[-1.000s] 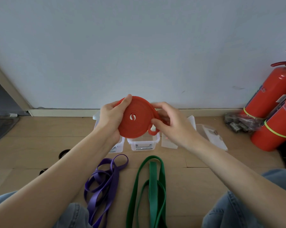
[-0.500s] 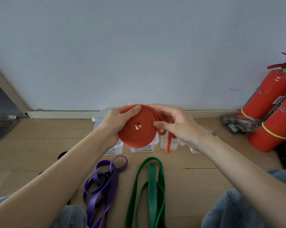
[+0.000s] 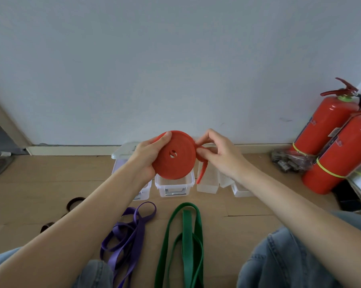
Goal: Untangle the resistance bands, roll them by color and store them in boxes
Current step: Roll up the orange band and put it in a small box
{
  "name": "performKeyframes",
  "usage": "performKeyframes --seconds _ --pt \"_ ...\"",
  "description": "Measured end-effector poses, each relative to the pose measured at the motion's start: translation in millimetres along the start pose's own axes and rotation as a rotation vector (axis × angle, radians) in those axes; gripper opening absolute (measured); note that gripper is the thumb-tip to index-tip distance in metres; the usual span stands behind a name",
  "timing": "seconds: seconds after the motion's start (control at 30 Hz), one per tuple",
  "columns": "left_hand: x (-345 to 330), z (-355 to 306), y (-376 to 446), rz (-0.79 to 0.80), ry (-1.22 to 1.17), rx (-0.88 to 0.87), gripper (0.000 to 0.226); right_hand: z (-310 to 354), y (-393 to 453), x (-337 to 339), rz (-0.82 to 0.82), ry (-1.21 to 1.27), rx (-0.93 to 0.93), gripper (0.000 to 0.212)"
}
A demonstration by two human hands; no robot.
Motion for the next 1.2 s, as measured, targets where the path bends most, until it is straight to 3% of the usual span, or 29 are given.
performKeyframes --seconds 0.2,0.27,0.37,0.57,0.83,0.97,1.2 --pt "-43 -6 25 -0.198 -0.101 -0.077 0.036 -8 32 31 -0.071 0.003 -0.099 0.014" --pt "-60 1 37 -0.217 -0.123 -0.078 0.030 -17 34 44 -0.032 -0.039 -0.114 0.014" --pt "-79 25 54 -0.222 -0.167 -0.046 0.015 -47 35 53 -0.034 -0.093 -0.170 0.031" --pt "-99 82 115 -0.282 -0.136 0.036 0.016 -141 36 47 -0.141 0.385 -0.351 0.028" --pt "-100 169 227 -0.264 0.140 0.102 0.012 -281 68 38 -0.174 0.412 -0.516 0.019" --pt "-94 204 264 -0.160 0.465 0.063 0.037 -339 92 44 -0.125 0.207 -0.581 0.021" --pt "-93 248 286 -0.173 0.762 0.153 0.044 -401 131 39 -0.032 -0.114 -0.530 0.019"
Point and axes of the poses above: each hand's wrist, its own y-axis towards the middle knuckle, its own x-axis out of the back of the hand, z = x × y, the point moved 1 cm from there along y, towards the middle knuckle, and after that the axes turned 7 degrees about x, right-handed, at the moved point
